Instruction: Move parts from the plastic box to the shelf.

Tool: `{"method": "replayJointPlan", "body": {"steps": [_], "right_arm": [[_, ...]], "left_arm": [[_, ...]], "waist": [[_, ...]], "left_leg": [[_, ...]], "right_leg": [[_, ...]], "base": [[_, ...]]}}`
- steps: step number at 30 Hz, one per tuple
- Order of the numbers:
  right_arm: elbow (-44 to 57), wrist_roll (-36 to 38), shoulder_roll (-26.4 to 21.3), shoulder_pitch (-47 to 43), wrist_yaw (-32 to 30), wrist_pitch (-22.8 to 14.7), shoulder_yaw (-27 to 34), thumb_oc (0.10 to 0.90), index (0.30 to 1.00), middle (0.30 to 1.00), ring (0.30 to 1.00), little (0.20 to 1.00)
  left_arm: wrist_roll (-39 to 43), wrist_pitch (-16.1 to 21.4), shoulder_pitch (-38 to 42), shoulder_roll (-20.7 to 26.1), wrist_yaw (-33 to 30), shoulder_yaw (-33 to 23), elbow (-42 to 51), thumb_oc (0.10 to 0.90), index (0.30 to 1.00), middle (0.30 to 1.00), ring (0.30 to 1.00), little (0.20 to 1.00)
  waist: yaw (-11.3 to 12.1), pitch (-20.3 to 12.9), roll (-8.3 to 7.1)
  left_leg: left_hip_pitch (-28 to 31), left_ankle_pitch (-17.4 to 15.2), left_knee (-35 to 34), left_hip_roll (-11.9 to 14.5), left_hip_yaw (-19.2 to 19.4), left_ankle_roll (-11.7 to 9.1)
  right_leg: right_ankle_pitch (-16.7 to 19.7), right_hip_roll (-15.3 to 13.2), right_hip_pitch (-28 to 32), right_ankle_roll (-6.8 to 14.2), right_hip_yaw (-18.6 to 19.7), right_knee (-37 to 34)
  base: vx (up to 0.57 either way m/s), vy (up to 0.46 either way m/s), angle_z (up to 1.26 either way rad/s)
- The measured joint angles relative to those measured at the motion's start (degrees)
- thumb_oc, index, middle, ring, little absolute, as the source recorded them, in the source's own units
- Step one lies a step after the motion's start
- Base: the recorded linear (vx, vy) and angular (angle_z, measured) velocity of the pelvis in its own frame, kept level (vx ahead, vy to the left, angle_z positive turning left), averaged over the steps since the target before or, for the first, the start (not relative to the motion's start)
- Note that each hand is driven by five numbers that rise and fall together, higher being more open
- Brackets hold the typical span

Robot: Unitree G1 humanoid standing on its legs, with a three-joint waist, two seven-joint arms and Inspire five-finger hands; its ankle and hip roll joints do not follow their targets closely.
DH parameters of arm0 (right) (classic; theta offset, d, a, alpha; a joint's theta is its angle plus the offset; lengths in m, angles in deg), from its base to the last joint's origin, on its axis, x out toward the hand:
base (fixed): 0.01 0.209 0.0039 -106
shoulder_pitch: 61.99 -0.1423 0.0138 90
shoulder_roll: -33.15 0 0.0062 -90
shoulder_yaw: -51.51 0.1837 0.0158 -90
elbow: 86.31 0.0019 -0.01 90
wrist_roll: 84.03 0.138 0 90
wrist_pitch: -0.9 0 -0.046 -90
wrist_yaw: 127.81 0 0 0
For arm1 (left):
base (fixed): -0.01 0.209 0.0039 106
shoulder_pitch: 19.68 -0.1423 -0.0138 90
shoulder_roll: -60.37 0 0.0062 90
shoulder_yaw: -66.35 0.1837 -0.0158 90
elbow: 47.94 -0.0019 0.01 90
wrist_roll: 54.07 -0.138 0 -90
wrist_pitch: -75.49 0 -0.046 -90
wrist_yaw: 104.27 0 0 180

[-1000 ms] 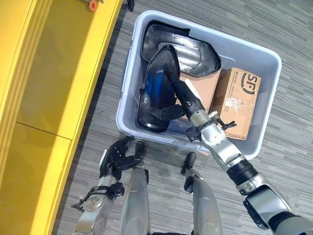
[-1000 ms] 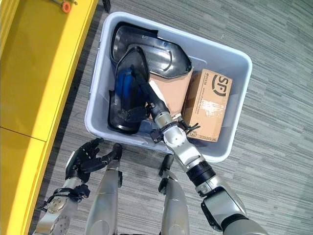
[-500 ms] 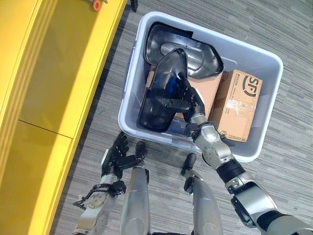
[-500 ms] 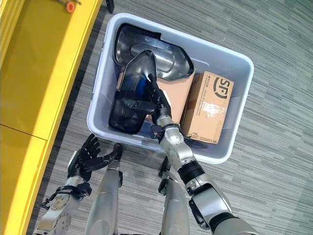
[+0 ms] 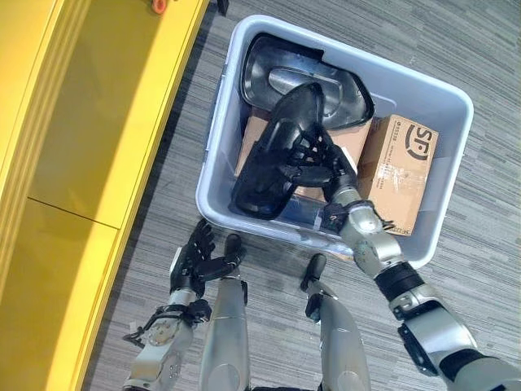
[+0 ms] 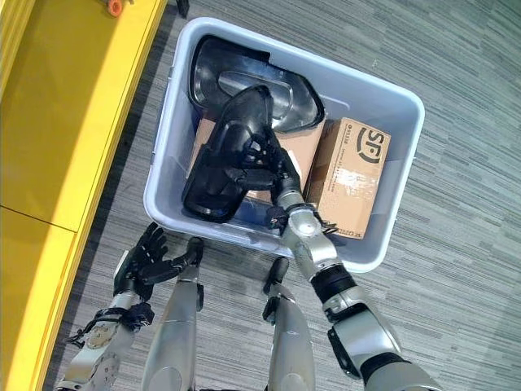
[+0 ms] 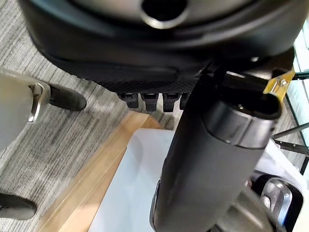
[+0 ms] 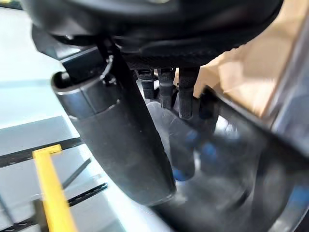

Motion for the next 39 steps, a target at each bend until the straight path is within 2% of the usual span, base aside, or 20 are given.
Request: {"method": "replayJointPlan", "body": {"steps": [6, 15, 17, 21, 30, 36, 39], "right_arm": [[1.76, -8.03, -5.33, -0.78, -1.59, 0.99, 0.05, 0.9, 1.0, 1.0, 1.0, 1.0], [0.74, -12.28, -6.34, -9.1, -3.34, 2.06, -0.41, 0.9, 1.0, 1.0, 1.0, 1.0], [-3.19, -12.27, -5.23, -15.36, -3.85, 2.06, -2.12, 0.9, 1.0, 1.0, 1.0, 1.0], [-4.02, -12.28, -3.14, -19.18, -4.25, 1.99, -3.08, 0.9, 1.0, 1.0, 1.0, 1.0], [-6.15, -12.23, 2.86, -20.08, -3.88, 2.08, -6.0, 0.9, 1.0, 1.0, 1.0, 1.0], [-8.58, -11.4, 4.83, -19.91, -2.81, 2.41, -6.77, 0.9, 1.0, 1.0, 1.0, 1.0], [-8.36, -11.09, 4.33, -19.92, -2.79, 2.41, -6.7, 0.9, 1.0, 1.0, 1.0, 1.0]], "left_arm": [[0.01, 0.03, 0.04, 0.0, 0.01, -0.04, 0.07, 0.9, 1.0, 1.0, 1.0, 1.0], [0.04, 0.16, -0.03, 0.05, 0.04, -0.29, 0.15, 0.9, 1.0, 1.0, 1.0, 1.0], [0.06, 0.24, -0.06, 0.24, 0.07, -0.27, 0.17, 0.9, 1.0, 1.0, 1.0, 1.0], [2.12, 0.37, -0.04, 0.88, 0.05, -0.2, 0.2, 0.9, 1.0, 1.0, 1.0, 1.0], [2.12, 0.58, -0.03, 1.59, 0.01, -0.36, 0.2, 0.9, 1.0, 1.0, 1.0, 1.0], [2.12, 0.58, -0.04, 1.6, -0.02, -0.52, 0.2, 0.9, 1.0, 1.0, 1.0, 1.0], [2.11, 0.58, 0.04, 1.6, -0.05, -0.75, 0.21, 0.9, 1.0, 1.0, 1.0, 1.0]], "waist": [[-0.21, 0.03, -0.18], [-0.04, 0.06, -0.28], [0.16, 0.06, -0.29], [1.21, 0.04, -0.32], [1.49, 0.03, -0.39], [1.7, 0.02, -0.47], [1.69, 0.02, -0.47]], "left_leg": [[-0.19, -0.1, 0.03, 0.07, 0.02, 0.08], [-0.28, -0.13, 0.03, 0.2, 0.05, 0.06], [-0.28, -0.12, 0.03, 0.21, 0.04, 0.05], [-0.34, -0.13, 0.03, 0.11, -0.02, 0.05], [-0.89, -0.04, 0.21, 0.06, -0.8, -0.08], [-1.8, -0.05, 0.67, -0.06, -1.52, -0.09], [-2.29, -0.05, 0.9, -0.08, -1.98, -0.11]], "right_leg": [[0.25, 0.17, -0.05, 0.32, -0.02, -0.35], [0.51, 0.33, -0.05, 0.3, -0.01, -0.69], [0.55, 0.37, -0.04, 0.27, -0.03, -0.73], [0.54, 0.3, 0.01, 0.27, -0.12, -0.81], [0.54, 0.33, 0.09, 0.26, -0.87, -0.83], [0.53, 0.34, -0.03, 0.26, -1.64, -1.02], [0.53, 0.38, -0.1, 0.25, -2.16, -1.03]], "base": [[0.0, 0.0, 0.0], [0.0, 0.0, 0.0], [0.0, 0.0, 0.0], [0.0, 0.0, 0.0], [0.0, -0.003, 0.02], [0.01, -0.004, 0.04], [0.02, 0.003, 0.05]]}}
